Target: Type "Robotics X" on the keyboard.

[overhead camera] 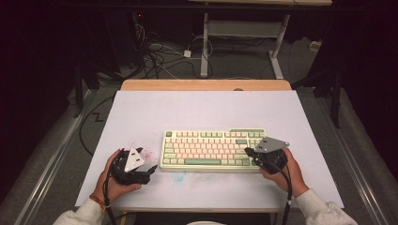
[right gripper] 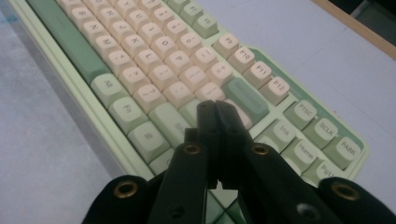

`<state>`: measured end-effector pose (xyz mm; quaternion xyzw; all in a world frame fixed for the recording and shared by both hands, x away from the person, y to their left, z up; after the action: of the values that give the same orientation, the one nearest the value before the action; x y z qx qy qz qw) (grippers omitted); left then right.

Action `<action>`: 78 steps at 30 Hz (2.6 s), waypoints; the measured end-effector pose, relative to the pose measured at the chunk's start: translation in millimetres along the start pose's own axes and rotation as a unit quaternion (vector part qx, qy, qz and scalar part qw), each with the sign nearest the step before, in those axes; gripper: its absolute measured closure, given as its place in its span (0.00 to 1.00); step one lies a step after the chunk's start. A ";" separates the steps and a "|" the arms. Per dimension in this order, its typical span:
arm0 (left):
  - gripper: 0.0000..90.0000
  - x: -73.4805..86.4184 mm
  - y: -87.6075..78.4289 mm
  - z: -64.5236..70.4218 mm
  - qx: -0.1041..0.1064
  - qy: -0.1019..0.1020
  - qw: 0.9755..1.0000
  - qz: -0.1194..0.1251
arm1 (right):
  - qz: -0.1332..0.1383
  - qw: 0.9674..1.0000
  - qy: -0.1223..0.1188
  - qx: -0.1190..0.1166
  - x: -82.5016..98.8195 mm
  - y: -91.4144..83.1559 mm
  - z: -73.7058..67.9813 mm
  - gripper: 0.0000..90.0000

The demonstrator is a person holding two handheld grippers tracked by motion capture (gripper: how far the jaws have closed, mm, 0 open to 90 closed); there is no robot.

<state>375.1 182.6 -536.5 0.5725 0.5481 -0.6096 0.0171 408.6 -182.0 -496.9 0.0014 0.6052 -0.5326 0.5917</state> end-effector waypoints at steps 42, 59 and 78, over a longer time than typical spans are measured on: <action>0.49 -7.9 -12.9 8.3 0.016 -0.001 1.000 0.006 | -0.020 0.999 -0.017 -0.021 12.0 17.3 -13.9 1.00; 0.98 -22.4 -20.4 15.3 0.074 -0.004 0.997 0.007 | -0.017 1.000 -0.015 -0.017 12.0 17.7 -14.1 1.00; 0.98 -83.0 10.7 37.2 0.127 0.046 0.991 0.004 | -0.016 1.000 -0.013 -0.014 12.1 18.6 -14.2 1.00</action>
<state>385.3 102.3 -493.5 0.5997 0.4639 -0.6473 -0.0783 406.6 -172.4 -521.3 -0.0237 0.6045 -0.5336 0.5910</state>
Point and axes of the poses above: each handheld gripper's, and its own axes: y roughly forward along the jaws, x roughly out of its underside, z roughly to its right, the point moved 9 cm from there along y, roughly forward along the jaws, and after that the axes turned 1 degree about x, right-handed, at the moved point
